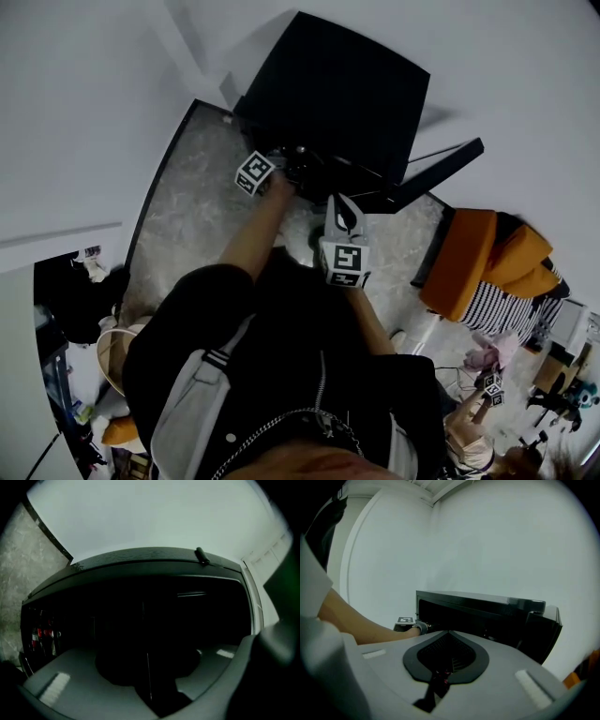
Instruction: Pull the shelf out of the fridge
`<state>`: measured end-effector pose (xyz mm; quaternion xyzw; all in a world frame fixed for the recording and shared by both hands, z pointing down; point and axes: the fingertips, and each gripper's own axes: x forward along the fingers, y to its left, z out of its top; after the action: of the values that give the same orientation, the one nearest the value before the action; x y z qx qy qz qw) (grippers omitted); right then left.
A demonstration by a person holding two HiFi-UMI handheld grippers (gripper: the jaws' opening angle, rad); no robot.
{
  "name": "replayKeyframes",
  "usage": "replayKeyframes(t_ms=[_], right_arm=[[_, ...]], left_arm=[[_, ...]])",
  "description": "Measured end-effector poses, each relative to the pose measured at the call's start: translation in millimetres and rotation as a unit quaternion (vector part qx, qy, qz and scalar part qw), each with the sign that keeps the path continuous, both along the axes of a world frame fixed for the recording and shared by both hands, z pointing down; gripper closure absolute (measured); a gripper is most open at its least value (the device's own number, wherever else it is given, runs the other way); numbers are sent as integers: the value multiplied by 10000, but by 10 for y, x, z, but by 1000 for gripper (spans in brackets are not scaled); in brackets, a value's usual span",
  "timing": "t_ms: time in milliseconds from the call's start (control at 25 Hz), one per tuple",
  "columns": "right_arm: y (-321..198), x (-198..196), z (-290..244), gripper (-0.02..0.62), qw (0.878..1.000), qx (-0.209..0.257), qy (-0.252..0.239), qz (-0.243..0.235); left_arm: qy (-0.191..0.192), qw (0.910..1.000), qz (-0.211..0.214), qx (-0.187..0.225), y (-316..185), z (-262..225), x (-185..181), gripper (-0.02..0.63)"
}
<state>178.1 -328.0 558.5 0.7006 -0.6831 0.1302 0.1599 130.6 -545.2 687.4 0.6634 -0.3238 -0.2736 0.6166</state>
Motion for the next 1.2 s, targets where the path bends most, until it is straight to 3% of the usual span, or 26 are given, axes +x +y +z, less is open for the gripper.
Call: replayKeyframes(t_ms=[240, 520, 680, 1200], right_arm=[[13, 93, 38, 594, 9999, -62, -4, 116], [6, 149, 65, 592, 9998, -86, -43, 176], [-11, 142, 67, 594, 9997, -94, -66, 203], [-2, 100, 127, 592, 9991, -68, -237, 332]], left_arm=[[19, 9999, -29, -124, -134, 83, 78, 482], [100, 9998, -87, -116, -253, 38, 124, 575], [324, 9994, -16, -149, -251, 38, 132, 581], [324, 9992, 167, -140, -109, 15, 9, 583]])
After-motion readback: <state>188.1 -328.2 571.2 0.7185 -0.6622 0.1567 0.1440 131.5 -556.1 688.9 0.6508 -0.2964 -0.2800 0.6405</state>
